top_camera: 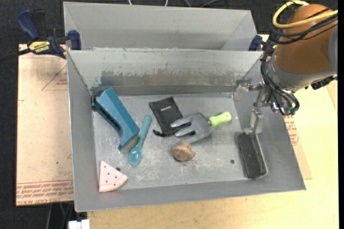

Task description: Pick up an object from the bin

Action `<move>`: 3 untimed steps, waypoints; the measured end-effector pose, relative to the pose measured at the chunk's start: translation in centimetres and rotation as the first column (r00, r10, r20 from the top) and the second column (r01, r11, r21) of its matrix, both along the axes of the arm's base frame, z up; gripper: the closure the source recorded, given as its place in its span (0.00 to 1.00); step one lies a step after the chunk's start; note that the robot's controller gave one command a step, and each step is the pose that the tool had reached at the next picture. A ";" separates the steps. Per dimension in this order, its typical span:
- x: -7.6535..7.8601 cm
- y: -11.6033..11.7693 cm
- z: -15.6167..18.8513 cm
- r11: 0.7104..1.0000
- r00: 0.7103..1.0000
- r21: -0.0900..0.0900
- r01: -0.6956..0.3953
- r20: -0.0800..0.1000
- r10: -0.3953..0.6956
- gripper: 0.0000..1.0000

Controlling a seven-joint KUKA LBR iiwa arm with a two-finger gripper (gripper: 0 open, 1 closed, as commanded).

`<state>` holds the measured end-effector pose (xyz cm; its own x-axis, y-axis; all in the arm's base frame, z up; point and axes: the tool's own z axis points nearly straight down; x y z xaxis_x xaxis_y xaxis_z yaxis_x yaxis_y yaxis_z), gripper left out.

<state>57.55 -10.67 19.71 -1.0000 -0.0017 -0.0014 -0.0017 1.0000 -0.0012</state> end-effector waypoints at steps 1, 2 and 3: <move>1.6 1.7 -5.7 1.000 1.000 0.000 0.018 0.008 -0.018 0.00; -0.6 1.6 -12.2 0.997 0.997 0.001 0.079 0.014 -0.079 0.00; -1.7 5.9 -12.7 0.995 0.995 0.004 0.103 0.011 -0.103 1.00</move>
Offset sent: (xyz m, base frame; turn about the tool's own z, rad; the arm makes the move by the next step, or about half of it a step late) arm -0.0070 0.0148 -0.1207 0.0805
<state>55.82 -4.78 7.04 -0.9948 0.1014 -0.0127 0.1014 0.9948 0.0032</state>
